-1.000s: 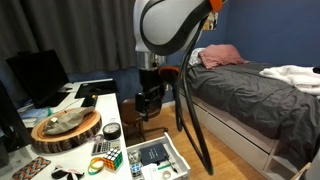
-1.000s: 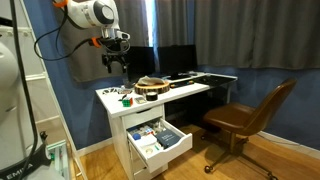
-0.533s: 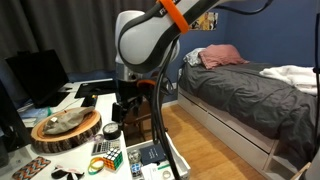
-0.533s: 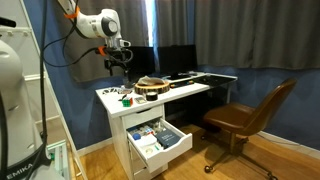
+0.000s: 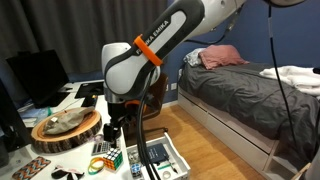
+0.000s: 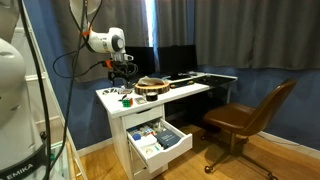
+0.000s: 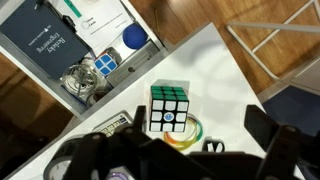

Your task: Put the rubik's cube in the open drawer on the left

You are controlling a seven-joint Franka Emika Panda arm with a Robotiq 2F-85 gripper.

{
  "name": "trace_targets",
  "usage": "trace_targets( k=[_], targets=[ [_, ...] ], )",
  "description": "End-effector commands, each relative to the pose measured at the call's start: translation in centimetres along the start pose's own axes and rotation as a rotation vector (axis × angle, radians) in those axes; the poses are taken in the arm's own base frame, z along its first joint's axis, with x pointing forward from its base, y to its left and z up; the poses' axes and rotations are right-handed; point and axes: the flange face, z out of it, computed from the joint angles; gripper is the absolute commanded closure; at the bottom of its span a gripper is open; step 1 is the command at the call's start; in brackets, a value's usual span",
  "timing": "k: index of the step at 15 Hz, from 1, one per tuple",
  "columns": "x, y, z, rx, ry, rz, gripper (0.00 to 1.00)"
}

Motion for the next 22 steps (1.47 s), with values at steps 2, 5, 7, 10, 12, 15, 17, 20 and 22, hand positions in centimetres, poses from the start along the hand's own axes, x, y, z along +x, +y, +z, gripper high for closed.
trace_targets(
  k=[2, 5, 7, 10, 12, 15, 17, 20, 22],
  targets=[
    [3.0, -0.4, 3.8, -0.036, -0.043, -0.015, 0.00],
    [4.3, -0.5, 5.8, -0.050, -0.040, -0.006, 0.00],
    [5.1, -0.5, 6.5, -0.043, -0.036, 0.001, 0.00],
    [6.1, -0.6, 7.5, -0.036, -0.041, 0.019, 0.00],
    [6.4, -0.5, 8.0, -0.047, -0.052, 0.026, 0.00],
    [6.7, -0.6, 8.6, -0.047, -0.056, 0.027, 0.00],
    [6.7, -0.7, 9.0, -0.044, -0.060, 0.025, 0.00],
    [6.6, -0.7, 9.5, -0.054, -0.074, 0.019, 0.00],
    [6.4, -0.4, 9.8, -0.066, -0.091, 0.020, 0.00]
  ],
)
